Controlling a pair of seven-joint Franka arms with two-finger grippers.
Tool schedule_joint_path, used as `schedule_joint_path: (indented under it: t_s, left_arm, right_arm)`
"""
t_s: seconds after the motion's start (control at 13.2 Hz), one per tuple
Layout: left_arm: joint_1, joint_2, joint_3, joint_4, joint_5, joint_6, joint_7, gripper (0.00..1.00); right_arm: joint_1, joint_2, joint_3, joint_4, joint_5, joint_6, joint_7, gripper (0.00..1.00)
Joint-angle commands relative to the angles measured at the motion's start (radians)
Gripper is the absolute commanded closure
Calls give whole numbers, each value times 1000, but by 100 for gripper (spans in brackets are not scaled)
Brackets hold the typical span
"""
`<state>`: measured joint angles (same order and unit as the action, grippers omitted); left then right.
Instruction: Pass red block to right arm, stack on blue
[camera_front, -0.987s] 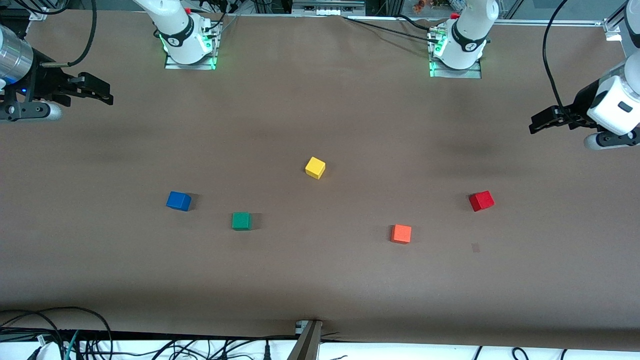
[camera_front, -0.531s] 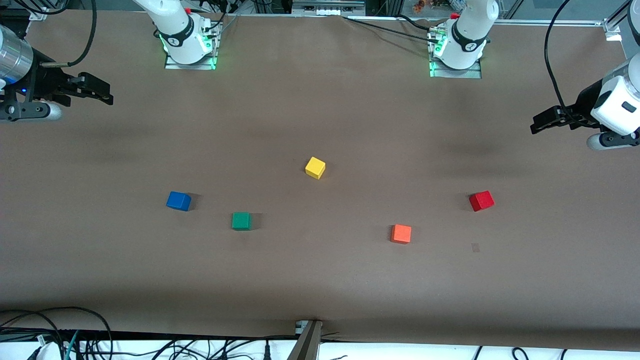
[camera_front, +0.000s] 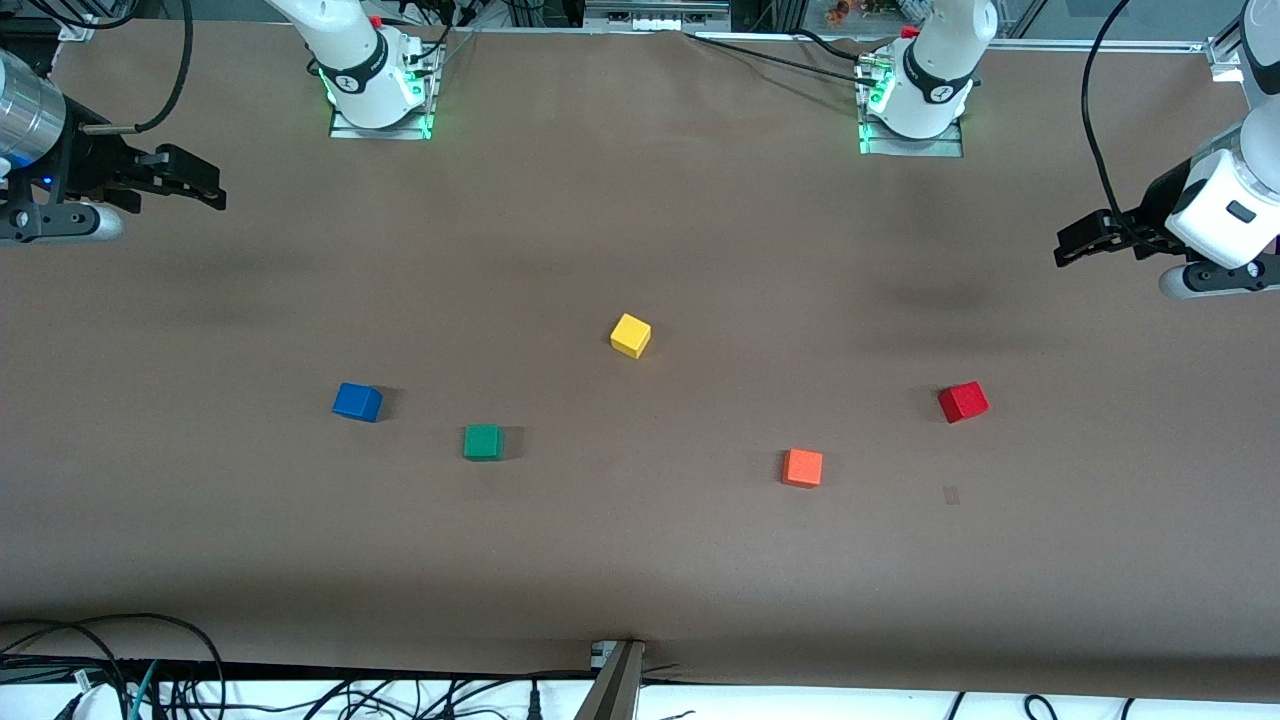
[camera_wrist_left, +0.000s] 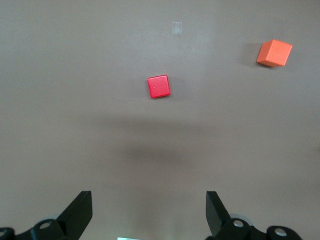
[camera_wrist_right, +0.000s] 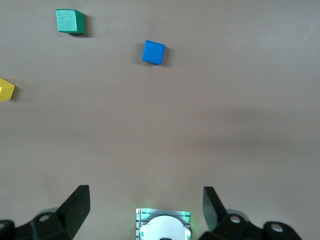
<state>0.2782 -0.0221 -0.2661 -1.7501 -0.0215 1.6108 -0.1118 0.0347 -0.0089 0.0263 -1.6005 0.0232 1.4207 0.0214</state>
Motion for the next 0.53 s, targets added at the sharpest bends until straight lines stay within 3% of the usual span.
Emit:
schedule_joint_path:
  t_s: [0.0,0.46]
  left_arm:
    - [3,-1,-7,-5,20,-8,12,0]
    - [3,2,-8,-3,35,-9,3,0]
  right_arm:
    - [-1,4,3,24,-11,-23,-11,0]
    - [-1,4,3,24,-11,-23,-11,0]
